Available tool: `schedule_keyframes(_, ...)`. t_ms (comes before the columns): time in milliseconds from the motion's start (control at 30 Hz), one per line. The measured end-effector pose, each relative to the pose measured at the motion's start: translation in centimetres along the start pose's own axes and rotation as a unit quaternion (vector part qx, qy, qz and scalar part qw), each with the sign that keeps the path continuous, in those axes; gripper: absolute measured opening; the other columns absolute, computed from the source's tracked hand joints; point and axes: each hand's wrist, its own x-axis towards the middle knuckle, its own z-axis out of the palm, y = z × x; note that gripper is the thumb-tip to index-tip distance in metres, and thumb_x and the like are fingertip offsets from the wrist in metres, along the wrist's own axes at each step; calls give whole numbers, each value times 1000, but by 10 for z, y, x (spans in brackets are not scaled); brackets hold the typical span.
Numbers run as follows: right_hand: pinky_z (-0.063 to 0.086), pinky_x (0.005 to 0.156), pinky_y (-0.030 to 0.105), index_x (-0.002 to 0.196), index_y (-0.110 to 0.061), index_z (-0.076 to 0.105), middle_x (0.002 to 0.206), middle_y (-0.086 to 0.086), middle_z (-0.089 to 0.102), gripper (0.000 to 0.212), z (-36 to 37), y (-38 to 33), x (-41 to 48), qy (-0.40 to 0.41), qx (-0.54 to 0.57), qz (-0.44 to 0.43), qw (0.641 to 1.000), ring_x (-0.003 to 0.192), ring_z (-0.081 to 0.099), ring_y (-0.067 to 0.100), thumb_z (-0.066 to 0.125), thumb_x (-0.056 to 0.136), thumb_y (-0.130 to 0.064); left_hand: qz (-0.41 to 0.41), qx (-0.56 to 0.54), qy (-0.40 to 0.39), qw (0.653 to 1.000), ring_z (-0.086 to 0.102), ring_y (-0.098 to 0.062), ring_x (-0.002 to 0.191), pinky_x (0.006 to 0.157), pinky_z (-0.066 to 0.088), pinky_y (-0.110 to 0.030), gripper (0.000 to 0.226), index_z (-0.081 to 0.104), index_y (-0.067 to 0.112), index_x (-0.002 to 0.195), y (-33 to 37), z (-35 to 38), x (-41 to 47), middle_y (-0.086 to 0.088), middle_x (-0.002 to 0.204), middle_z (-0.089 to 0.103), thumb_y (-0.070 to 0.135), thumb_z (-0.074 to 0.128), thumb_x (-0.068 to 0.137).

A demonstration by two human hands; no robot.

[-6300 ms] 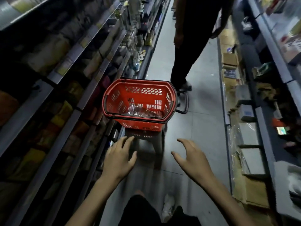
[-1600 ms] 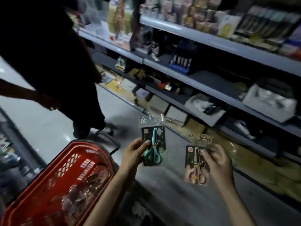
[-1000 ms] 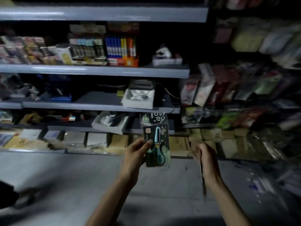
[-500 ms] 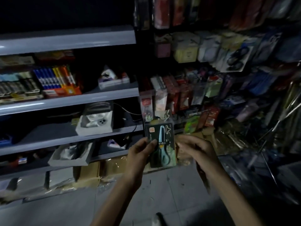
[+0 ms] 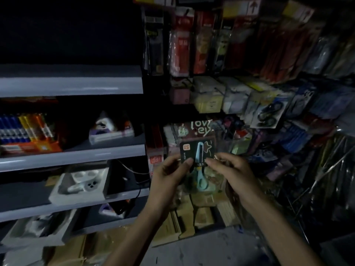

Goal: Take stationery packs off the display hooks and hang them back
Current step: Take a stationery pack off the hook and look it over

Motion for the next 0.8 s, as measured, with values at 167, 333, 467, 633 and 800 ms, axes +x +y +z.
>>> schedule_keyframes(167,58,90,42,89,-22,80,93,1,79,6,-21,-31,49,-28,12,-38,999,93,75,18,76,89,-26,55,15,10,998,73,-17,107,91,59,-35,35,68,21,129,55,4,51,-1,114,77,28,69,95)
schedule_keyframes(333,56,87,49,85,-15,77,89,9,73,29,-37,-60,95,-35,-2,-92,995,92,73,25,85,79,-43,125,56,-4,991,73,-30,106,94,59,-49,27,73,7,110,114,23,92,-11,109,76,27,68,92)
schedule_keyframes(467,50,75,33,82,-16,74,77,6,69,25,-56,-98,119,-39,2,-166,985,83,71,24,82,77,-39,169,93,5,981,75,-32,97,85,63,-45,20,72,1,102,156,46,120,-14,101,78,19,68,96)
schedule_keyframes(633,57,75,45,86,-8,73,91,24,68,30,-86,-159,150,-41,8,-268,963,88,68,39,75,90,-37,247,153,42,956,75,-37,89,79,63,-50,9,77,9,90,207,88,152,-10,89,79,16,73,94)
schedule_keyframes(800,49,60,19,77,-10,77,75,7,74,19,-116,-203,185,-43,76,-301,950,68,71,13,76,90,-23,302,173,63,935,73,-34,84,75,57,-47,16,75,2,95,249,128,178,-22,89,76,18,76,92)
